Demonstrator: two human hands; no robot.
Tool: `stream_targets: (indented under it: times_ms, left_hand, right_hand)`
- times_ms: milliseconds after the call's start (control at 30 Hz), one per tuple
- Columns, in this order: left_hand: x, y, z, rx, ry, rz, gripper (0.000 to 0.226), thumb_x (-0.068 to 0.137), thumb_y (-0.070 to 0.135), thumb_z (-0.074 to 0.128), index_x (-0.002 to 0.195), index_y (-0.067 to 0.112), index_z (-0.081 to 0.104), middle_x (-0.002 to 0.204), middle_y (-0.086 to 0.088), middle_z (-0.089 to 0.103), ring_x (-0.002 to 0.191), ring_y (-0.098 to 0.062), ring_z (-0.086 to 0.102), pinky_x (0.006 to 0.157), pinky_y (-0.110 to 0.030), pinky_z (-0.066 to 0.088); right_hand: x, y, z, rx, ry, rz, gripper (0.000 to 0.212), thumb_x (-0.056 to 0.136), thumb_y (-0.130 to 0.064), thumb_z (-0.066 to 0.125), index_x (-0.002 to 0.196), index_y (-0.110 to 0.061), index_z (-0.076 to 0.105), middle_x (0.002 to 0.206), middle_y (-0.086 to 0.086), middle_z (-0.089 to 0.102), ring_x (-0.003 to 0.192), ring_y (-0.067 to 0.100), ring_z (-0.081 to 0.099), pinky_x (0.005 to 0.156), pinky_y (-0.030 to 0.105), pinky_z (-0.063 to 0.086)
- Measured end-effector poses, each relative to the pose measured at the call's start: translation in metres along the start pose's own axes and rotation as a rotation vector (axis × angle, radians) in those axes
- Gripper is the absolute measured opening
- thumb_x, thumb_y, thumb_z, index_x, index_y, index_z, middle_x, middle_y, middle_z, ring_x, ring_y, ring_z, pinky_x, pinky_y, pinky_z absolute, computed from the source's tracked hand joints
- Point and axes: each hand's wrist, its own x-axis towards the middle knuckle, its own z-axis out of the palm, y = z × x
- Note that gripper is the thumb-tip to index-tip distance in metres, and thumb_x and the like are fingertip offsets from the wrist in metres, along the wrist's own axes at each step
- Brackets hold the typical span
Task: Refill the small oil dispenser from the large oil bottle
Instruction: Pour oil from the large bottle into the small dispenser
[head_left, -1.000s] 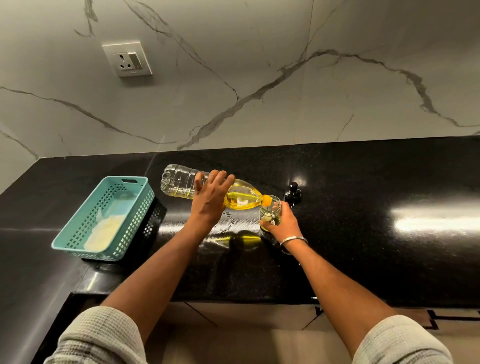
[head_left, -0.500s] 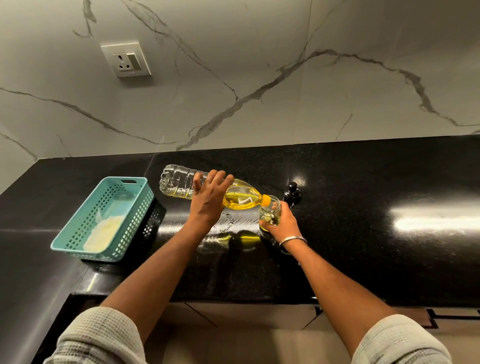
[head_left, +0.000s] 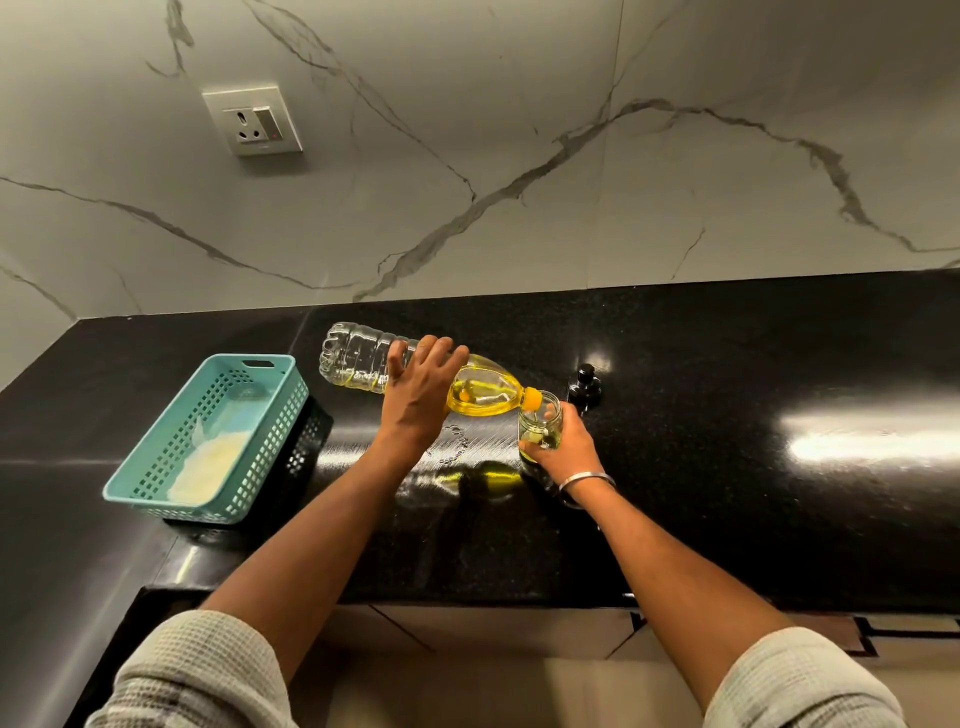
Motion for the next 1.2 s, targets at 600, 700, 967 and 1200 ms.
stream_targets:
  times_ms: [600,700,967,1200]
  left_hand:
    - [0.0007,-0.0008,-0.0018,0.005,0.007,-0.007,0.074,0.048,0.0,0.086,0.113,0.025,0.062,0.111,0.002,0.061,0.11,-0.021,0.057,0.094,-0.038,0.023]
    - [0.0004,-0.0015,-0.0014,0.011,0.003,-0.008,0.074,0.048,0.001,0.087,0.114,0.025,0.062,0.114,0.001,0.062,0.112,-0.023,0.058,0.096,-0.039,0.023]
    - [0.0016,-0.0022,-0.0027,0.025,-0.017,-0.005,0.075,0.047,0.004,0.088,0.114,0.026,0.062,0.114,0.001,0.062,0.111,-0.021,0.057,0.096,-0.038,0.023]
    - [0.0024,-0.0015,-0.0054,0.044,-0.014,0.002,0.076,0.046,-0.004,0.084,0.113,0.025,0.062,0.114,0.001,0.062,0.112,-0.022,0.057,0.097,-0.039,0.022]
  right_hand:
    - [0.0001,-0.0005,0.0003,0.006,-0.01,0.0,0.06,0.065,-0.016,0.083,0.114,-0.017,0.049,0.112,0.005,0.06,0.102,0.02,0.059,0.088,0.03,0.049]
    - [0.0005,-0.0006,0.0006,-0.005,-0.011,-0.004,0.06,0.066,-0.016,0.083,0.115,-0.016,0.049,0.113,0.006,0.059,0.103,0.019,0.057,0.088,0.029,0.047]
    - [0.0016,0.0011,0.0017,-0.009,-0.003,-0.002,0.06,0.065,-0.017,0.084,0.114,-0.019,0.048,0.114,0.006,0.058,0.104,0.021,0.057,0.092,0.037,0.05]
    - [0.0016,0.0014,0.0015,-0.015,-0.005,-0.007,0.06,0.065,-0.018,0.084,0.113,-0.019,0.048,0.114,0.006,0.058,0.104,0.021,0.057,0.092,0.035,0.049]
